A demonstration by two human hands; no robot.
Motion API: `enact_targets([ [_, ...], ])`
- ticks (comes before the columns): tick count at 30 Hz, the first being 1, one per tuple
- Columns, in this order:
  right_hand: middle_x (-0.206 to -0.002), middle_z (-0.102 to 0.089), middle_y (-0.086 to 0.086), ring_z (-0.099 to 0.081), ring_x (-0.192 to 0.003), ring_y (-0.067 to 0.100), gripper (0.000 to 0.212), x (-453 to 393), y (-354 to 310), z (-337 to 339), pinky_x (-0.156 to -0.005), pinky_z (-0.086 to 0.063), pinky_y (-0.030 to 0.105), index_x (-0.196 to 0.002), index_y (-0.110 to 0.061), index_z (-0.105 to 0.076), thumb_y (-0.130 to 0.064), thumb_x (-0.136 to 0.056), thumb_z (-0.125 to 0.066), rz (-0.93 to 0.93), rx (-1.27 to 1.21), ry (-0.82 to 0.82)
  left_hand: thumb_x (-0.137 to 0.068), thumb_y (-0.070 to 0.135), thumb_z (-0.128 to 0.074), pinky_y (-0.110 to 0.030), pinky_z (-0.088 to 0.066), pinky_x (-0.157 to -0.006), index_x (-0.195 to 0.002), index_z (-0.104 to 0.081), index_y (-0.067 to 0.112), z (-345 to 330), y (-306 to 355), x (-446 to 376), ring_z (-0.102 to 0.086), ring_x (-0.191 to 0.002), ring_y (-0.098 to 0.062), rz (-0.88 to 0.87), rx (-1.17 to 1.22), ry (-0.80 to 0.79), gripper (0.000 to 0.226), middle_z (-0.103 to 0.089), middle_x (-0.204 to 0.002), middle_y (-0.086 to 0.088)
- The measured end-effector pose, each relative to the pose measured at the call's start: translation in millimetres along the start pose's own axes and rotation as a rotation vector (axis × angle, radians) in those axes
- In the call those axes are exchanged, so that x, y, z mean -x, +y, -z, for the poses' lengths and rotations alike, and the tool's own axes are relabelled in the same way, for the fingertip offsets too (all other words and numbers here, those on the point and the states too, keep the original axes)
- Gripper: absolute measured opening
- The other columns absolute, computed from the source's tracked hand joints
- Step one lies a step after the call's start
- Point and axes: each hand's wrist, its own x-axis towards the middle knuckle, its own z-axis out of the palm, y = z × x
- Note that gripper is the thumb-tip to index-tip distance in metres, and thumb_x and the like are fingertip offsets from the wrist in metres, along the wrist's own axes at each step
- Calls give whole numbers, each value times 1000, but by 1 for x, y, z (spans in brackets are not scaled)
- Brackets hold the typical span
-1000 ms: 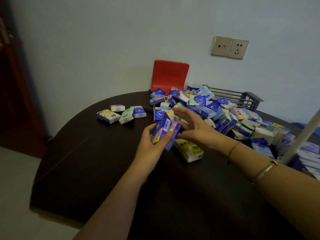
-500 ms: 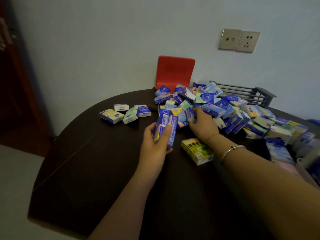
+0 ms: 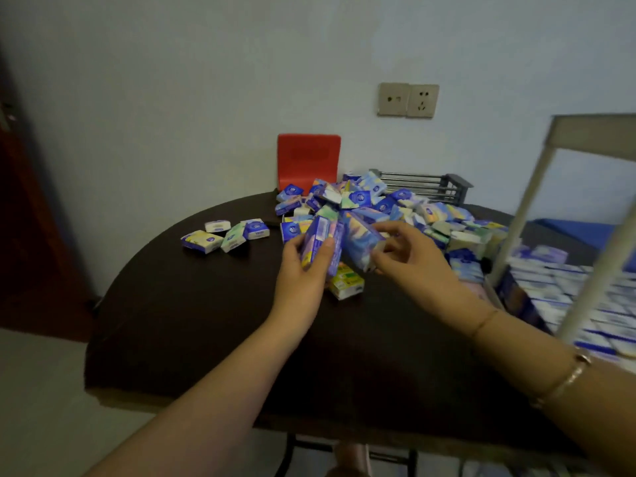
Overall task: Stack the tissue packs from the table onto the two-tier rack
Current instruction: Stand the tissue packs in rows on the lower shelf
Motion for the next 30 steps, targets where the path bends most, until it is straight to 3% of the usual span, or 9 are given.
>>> enact_targets([
  [4,-98,-66,-1,-68,-79,5,33,49,-21,39,-67,-54,17,-116,-19,-50,-7,-88,-62,-13,-143,38,-91,40,-56,-32,-52,-89,-140,-34,27,-37,23,48,-59,-113,-14,-33,5,-112,56,-53,-132,4],
  [8,-96,-66,-6,-68,-83,4,39,90,-34,75,-75,-57,26,-116,-17,-48,-20,-82,-69,-134,-348,102,-90,42,-57,-40,-44,-104,-145,-20,29,-71,37,89,-50,-124,-12,-190,-97,-230,68,-44,-142,4],
  [11,-97,-70,0,-70,-88,15,62,113,-37,101,-78,-55,35,-118,-18,-48,-36,-65,-75,-222,-467,170,-80,59,-57,-41,-38,-109,-145,-12,35,-96,47,122,-39,-132,-11,-319,-240,-277,83,-34,-148,5],
  [13,-92,-71,0,-71,-87,18,61,127,-40,120,-81,-56,38,-120,-17,-47,-30,-68,-77,-244,-456,208,-81,54,-59,-40,-34,-111,-145,-4,42,-115,54,144,-30,-135,-14,-354,-336,-342,86,-24,-152,6],
  [16,-95,-71,0,-71,-83,13,54,148,-39,150,-80,-57,34,-122,-16,-47,-24,-77,-75,-284,-399,238,-88,34,-61,-28,-24,-107,-149,6,35,-144,60,171,-18,-131,-12,-461,-482,-391,91,-11,-155,7],
  [21,-91,-68,0,-68,-80,11,50,176,-25,205,-71,-54,24,-122,-9,-48,-14,-78,-72,-315,-373,291,-88,37,-61,-37,-19,-115,-147,17,33,-190,62,199,-9,-139,-17,-580,-567,-546,97,-3,-154,9],
  [24,-92,-65,6,-67,-70,10,68,184,-12,247,-59,-51,21,-120,-2,-47,-10,-56,-67,-318,-396,368,-88,40,-62,-32,-12,-115,-147,17,34,-217,62,205,0,-144,-11,-620,-546,-754,99,3,-157,12],
  [26,-105,-55,11,-63,-74,16,69,189,-2,278,-58,-50,22,-118,-8,-40,-6,-51,-60,-312,-394,461,-89,43,-59,-30,-14,-114,-149,13,35,-234,59,201,-2,-145,-9,-592,-570,-860,94,2,-159,13],
  [30,-117,-43,14,-56,-83,22,59,200,18,330,-67,-50,28,-114,-13,-32,19,-73,-61,-318,-82,468,-94,45,-51,-31,-13,-118,-152,-11,25,-262,45,177,-8,-147,-15,-654,-841,-883,73,-9,-160,5],
])
